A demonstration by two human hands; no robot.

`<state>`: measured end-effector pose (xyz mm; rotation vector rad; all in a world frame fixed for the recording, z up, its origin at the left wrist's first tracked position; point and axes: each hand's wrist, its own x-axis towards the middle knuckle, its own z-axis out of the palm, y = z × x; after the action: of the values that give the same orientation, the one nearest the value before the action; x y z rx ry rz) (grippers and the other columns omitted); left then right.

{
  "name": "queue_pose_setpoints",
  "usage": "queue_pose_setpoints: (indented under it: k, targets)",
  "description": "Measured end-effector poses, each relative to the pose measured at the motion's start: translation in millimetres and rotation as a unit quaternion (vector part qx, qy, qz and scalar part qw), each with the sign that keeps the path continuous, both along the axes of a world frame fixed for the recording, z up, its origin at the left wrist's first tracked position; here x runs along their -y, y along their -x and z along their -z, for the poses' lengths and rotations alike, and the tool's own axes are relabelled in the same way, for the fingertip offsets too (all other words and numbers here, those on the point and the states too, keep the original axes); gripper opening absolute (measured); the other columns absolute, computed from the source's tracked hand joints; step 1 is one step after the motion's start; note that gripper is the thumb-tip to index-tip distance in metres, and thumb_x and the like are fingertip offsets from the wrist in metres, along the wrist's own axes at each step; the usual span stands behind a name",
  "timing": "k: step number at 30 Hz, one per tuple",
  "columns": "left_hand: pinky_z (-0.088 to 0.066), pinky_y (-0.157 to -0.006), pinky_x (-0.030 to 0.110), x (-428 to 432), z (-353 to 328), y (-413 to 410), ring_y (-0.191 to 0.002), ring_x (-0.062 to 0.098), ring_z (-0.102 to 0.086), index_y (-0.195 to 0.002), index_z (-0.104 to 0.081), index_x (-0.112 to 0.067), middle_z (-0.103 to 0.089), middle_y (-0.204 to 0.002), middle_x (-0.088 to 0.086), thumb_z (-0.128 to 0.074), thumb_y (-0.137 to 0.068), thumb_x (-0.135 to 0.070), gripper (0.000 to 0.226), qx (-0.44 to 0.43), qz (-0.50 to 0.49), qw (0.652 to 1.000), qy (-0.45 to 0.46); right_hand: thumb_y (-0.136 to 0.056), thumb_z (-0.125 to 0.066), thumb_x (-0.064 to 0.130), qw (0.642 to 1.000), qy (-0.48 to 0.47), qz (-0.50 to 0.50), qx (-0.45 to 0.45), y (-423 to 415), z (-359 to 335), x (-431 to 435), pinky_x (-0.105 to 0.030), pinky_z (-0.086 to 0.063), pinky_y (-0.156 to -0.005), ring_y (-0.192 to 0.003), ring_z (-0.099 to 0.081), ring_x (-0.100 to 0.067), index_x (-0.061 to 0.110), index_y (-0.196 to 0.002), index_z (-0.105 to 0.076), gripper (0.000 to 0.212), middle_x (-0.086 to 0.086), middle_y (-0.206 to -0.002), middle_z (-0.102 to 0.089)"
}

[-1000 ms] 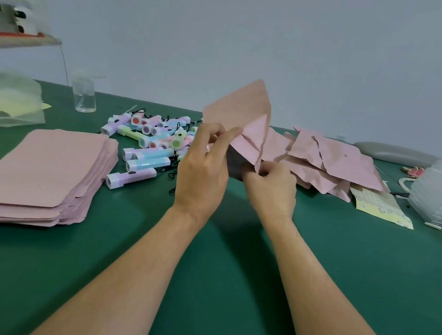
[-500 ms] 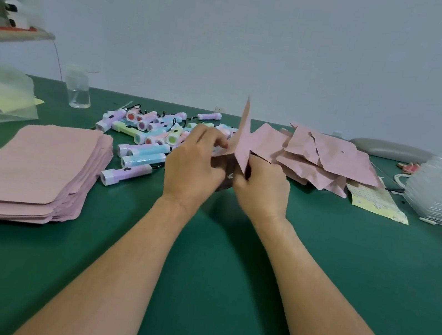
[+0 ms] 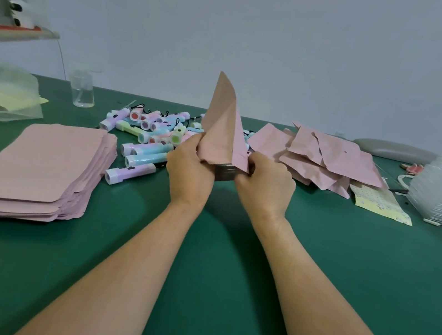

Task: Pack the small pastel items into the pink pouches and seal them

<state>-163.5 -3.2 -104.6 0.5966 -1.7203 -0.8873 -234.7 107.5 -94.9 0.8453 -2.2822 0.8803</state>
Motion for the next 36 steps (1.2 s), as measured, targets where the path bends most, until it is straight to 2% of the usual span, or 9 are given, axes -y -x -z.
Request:
queue_pose_setpoints:
  k: [5, 10, 17, 19, 23, 27, 31, 33, 36]
  targets:
    - [-0.053, -0.080, 0.014, -11, 1, 4, -0.093, 0.002, -0.066, -0.139, -0.066, -0.019, -0.071, -0.102, -0.023, -0.059, -0.090, 0.002, 0.054, -0.051, 0.123, 0.990, 0.050, -0.083, -0.050, 0.026, 0.976, 0.064, -0.084, 0.193, -6, 1, 11, -0.036, -0.045, -0.061, -0.066, -0.052, -0.028, 0.020, -0.072, -0.048, 0.013, -0.001, -0.073, -0.061]
    - [-0.052, -0.074, 0.015, -14, 5, 9, -0.087, -0.001, -0.064, -0.131, -0.067, -0.016, -0.070, -0.098, -0.025, -0.050, -0.088, -0.007, 0.048, -0.104, 0.134, 0.985, 0.017, -0.081, -0.053, 0.015, 0.945, 0.121, -0.100, 0.286, -3, -1, 10, -0.033, -0.038, -0.058, -0.060, -0.040, -0.025, 0.015, -0.060, -0.045, 0.022, -0.007, -0.065, -0.056]
    - [-0.048, -0.071, 0.011, -25, 2, 11, -0.082, 0.003, -0.063, -0.124, -0.066, -0.009, -0.070, -0.089, -0.018, -0.062, -0.097, -0.010, 0.028, -0.100, 0.094, 0.990, -0.019, -0.080, -0.041, 0.039, 0.984, 0.044, -0.033, 0.169, -15, -3, 11, -0.037, -0.046, -0.061, -0.066, -0.054, -0.031, 0.022, -0.063, -0.042, 0.025, -0.002, -0.071, -0.060]
    - [-0.041, -0.058, 0.011, -22, 6, 13, -0.063, 0.002, -0.050, -0.103, -0.066, -0.006, -0.062, -0.068, -0.013, -0.062, -0.097, -0.014, 0.011, -0.057, 0.099, 0.992, -0.056, -0.089, -0.035, 0.046, 0.988, 0.034, -0.033, 0.147, -14, -3, 8, -0.041, -0.049, -0.066, -0.071, -0.057, -0.035, 0.023, -0.063, -0.043, 0.036, -0.004, -0.074, -0.063]
    - [-0.033, -0.049, 0.016, -19, 11, 10, -0.052, 0.007, -0.041, -0.072, -0.061, -0.015, -0.057, -0.061, -0.005, -0.055, -0.099, -0.007, 0.028, 0.035, 0.096, 0.993, -0.056, -0.093, -0.029, 0.042, 0.993, 0.039, 0.012, 0.109, -6, -6, 5, -0.041, -0.044, -0.067, -0.074, -0.055, -0.034, 0.021, -0.073, -0.050, 0.035, -0.005, -0.080, -0.061]
    - [-0.039, -0.051, 0.013, -12, -1, 5, -0.060, -0.001, -0.049, -0.083, -0.065, -0.016, -0.058, -0.072, -0.010, -0.043, -0.086, 0.008, 0.033, -0.018, 0.055, 0.995, -0.080, -0.097, -0.038, 0.028, 0.997, 0.007, 0.015, 0.075, 9, -5, -5, -0.038, -0.037, -0.060, -0.068, -0.052, -0.033, 0.016, -0.076, -0.049, 0.026, -0.004, -0.074, -0.059]
    - [-0.046, -0.061, 0.008, -6, -1, 5, -0.076, -0.003, -0.062, -0.113, -0.071, -0.015, -0.068, -0.088, -0.013, -0.044, -0.091, 0.006, 0.041, -0.040, 0.083, 0.991, -0.096, -0.095, -0.044, 0.059, 0.981, 0.048, -0.155, 0.103, 4, -6, -7, -0.040, -0.046, -0.058, -0.061, -0.055, -0.021, 0.019, -0.073, -0.058, 0.048, 0.004, -0.063, -0.061]
    - [-0.049, -0.062, 0.016, -1, 0, 5, -0.077, 0.006, -0.064, -0.106, -0.068, -0.016, -0.067, -0.085, -0.014, -0.044, -0.093, 0.003, 0.033, -0.081, 0.048, 0.986, -0.139, -0.089, -0.059, 0.056, 0.974, 0.028, -0.201, 0.095, 6, -3, -9, -0.034, -0.050, -0.062, -0.062, -0.058, -0.011, 0.027, -0.080, -0.067, 0.031, 0.011, -0.063, -0.062]
    - [-0.063, -0.079, 0.046, 10, 5, 6, -0.084, 0.030, -0.067, -0.090, -0.062, -0.023, -0.065, -0.083, -0.009, -0.042, -0.095, 0.003, 0.034, -0.132, 0.014, 0.963, -0.236, -0.086, -0.061, 0.038, 0.981, -0.062, -0.180, 0.047, 15, 5, -10, -0.036, -0.056, -0.077, -0.081, -0.063, -0.007, 0.031, -0.100, -0.072, 0.018, 0.016, -0.083, -0.069]
